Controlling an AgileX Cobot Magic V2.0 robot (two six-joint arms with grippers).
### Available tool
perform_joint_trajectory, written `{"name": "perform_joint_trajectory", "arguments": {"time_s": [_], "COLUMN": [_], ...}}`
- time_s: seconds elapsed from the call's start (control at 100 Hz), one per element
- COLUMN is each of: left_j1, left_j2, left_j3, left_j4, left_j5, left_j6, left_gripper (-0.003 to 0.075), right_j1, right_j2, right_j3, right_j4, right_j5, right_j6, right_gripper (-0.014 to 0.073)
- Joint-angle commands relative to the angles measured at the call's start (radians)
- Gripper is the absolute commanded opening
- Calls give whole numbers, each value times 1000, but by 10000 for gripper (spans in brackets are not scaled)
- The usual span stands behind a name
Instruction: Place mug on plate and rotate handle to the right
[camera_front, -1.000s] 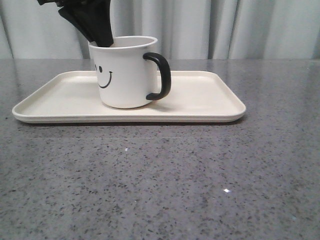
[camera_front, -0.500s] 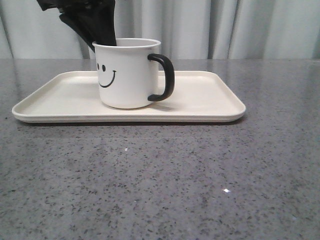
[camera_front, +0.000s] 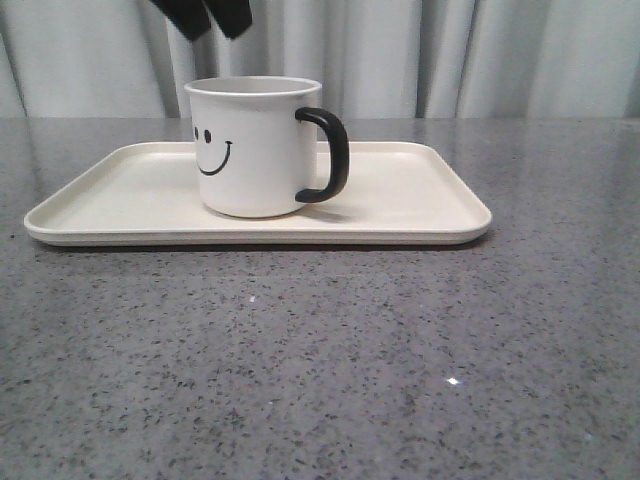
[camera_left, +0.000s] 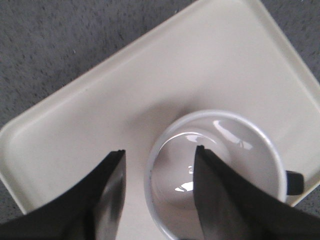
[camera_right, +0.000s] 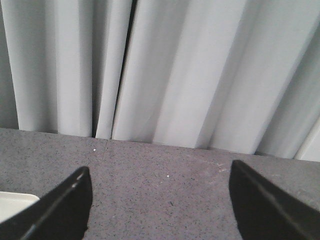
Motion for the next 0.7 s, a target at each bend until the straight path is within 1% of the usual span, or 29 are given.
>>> {"name": "perform_joint_trajectory", "arguments": {"time_s": [0.0,0.13,0.32,0.49,0.62,0.69], "left_j1": [-9,-9,-3,28,79,112], "left_j2": [-79,-125,-238,-359,-450,-505], "left_j3": [-83,-136,-138,-137,-135,-116], "left_j4": [-1,54,214,254,262,290], "left_j5": [6,59,77,77,77,77], "left_j6": [-1,-4,-64,-89,-91,-91], "left_gripper": [318,316,316,316,316,312], "right_j1": [0,0,0,0,0,0], "right_j2": [1,1,1,1,1,1], "right_j3": [-23,-23,-23,-23,-23,-23], "right_j4": [-11,-11,-11,-11,-11,-11], "right_j5": [-73,-74,-75,-75,-75,-75], "right_j6": [-7,-7,-7,-7,-7,-7], "right_gripper": [565,565,565,565,565,565]}}
